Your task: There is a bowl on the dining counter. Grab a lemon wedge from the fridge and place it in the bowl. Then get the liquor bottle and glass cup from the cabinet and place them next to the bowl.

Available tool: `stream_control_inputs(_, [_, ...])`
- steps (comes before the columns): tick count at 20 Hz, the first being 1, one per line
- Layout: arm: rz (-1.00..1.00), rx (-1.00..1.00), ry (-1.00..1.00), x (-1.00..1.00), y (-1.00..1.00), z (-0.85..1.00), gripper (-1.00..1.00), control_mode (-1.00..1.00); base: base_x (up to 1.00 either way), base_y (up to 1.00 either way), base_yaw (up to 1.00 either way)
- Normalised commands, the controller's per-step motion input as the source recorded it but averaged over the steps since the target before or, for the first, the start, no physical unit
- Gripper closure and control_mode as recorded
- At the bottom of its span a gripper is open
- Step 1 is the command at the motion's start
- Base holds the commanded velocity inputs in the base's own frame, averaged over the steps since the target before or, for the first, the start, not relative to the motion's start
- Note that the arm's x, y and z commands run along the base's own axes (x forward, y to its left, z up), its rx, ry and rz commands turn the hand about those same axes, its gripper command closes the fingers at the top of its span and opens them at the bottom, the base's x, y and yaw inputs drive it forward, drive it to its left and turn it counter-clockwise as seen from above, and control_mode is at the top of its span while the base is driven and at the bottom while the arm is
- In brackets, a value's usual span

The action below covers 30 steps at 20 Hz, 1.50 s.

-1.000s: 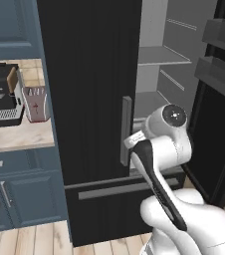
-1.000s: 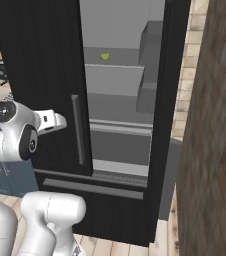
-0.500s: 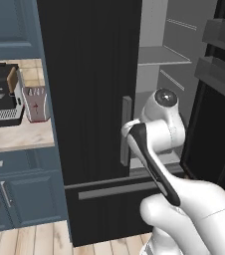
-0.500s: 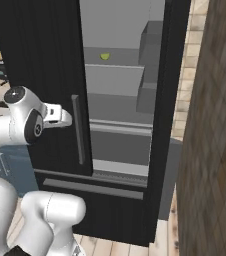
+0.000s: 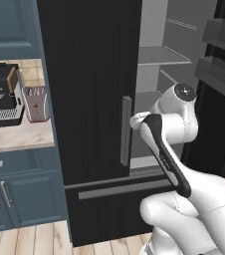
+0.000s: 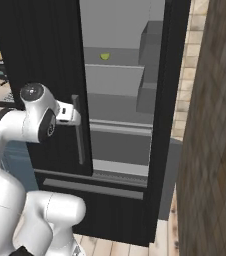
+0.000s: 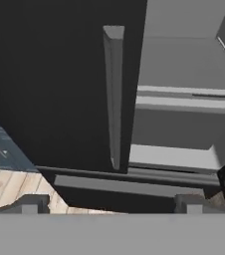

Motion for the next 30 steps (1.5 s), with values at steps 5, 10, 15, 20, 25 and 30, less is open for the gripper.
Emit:
stream_control_inputs(5, [0.03,0.02,-0.44,0.00,0.00,0.00,-1.00,-1.00,0.00,0.00,0.00])
stream_control_inputs(10, [0.00,0.03,-0.24,0.11,0.00,0.00,-1.00,-1.00,0.00,0.00,0.00])
stream_control_inputs(15, [0.00,0.05,0.04,0.32,0.00,0.01,-1.00,-1.00,0.00,0.00,0.00])
stream_control_inputs(20, [0.00,0.02,0.18,0.40,0.00,0.00,-1.00,-1.00,0.00,0.00,0.00])
stream_control_inputs(25, [0.00,0.00,0.17,0.40,0.00,0.00,-1.00,-1.00,0.00,0.00,0.00])
stream_control_inputs(30, [0.00,0.00,0.06,0.29,0.00,-0.04,-1.00,-1.00,0.00,0.00,0.00])
